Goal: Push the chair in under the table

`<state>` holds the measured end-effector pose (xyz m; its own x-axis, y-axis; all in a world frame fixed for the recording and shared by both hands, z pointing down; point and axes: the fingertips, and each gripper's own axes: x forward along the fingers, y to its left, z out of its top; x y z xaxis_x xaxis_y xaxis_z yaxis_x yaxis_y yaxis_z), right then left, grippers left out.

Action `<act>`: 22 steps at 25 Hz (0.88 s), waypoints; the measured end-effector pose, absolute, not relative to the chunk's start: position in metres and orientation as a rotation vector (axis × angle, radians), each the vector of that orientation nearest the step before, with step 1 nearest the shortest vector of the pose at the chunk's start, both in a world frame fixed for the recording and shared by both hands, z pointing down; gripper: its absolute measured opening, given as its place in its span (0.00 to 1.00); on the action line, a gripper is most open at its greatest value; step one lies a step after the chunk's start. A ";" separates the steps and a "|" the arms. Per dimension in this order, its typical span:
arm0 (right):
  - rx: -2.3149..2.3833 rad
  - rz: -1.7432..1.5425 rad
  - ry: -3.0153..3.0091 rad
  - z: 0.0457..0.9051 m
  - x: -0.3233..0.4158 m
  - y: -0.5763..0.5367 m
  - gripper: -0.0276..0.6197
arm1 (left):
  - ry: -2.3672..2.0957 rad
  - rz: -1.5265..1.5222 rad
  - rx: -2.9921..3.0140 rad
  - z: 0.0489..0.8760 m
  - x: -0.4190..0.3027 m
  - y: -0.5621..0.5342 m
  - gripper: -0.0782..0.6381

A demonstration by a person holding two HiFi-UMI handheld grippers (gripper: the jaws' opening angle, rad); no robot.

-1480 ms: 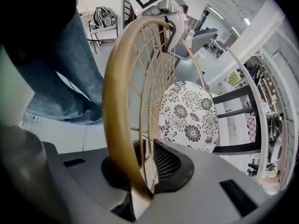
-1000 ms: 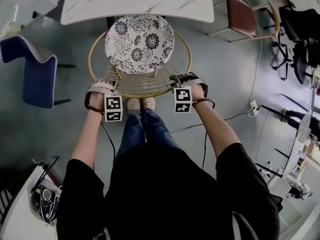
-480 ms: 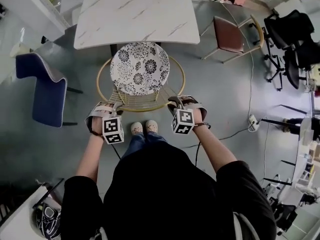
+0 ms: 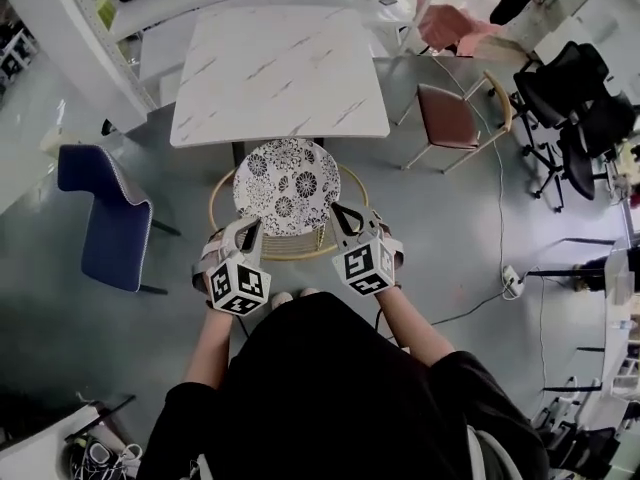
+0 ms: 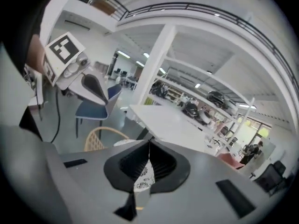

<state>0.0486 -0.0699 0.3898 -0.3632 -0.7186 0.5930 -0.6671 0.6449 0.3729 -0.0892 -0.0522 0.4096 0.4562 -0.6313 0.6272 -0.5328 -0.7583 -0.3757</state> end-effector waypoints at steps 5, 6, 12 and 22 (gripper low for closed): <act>1.334 -0.122 -2.236 0.303 0.045 -0.088 0.08 | 1.409 -0.867 -2.592 0.330 -0.094 -0.073 0.12; 1.375 -0.118 -2.272 0.290 0.042 -0.088 0.08 | 1.458 -0.792 -2.609 0.316 -0.095 -0.074 0.12; 1.553 -0.086 -2.411 0.238 0.037 -0.083 0.08 | 1.631 -0.389 -2.652 0.251 -0.101 -0.074 0.12; 1.595 -0.041 -2.434 0.227 0.039 -0.077 0.07 | 1.646 -0.318 -2.601 0.228 -0.106 -0.072 0.12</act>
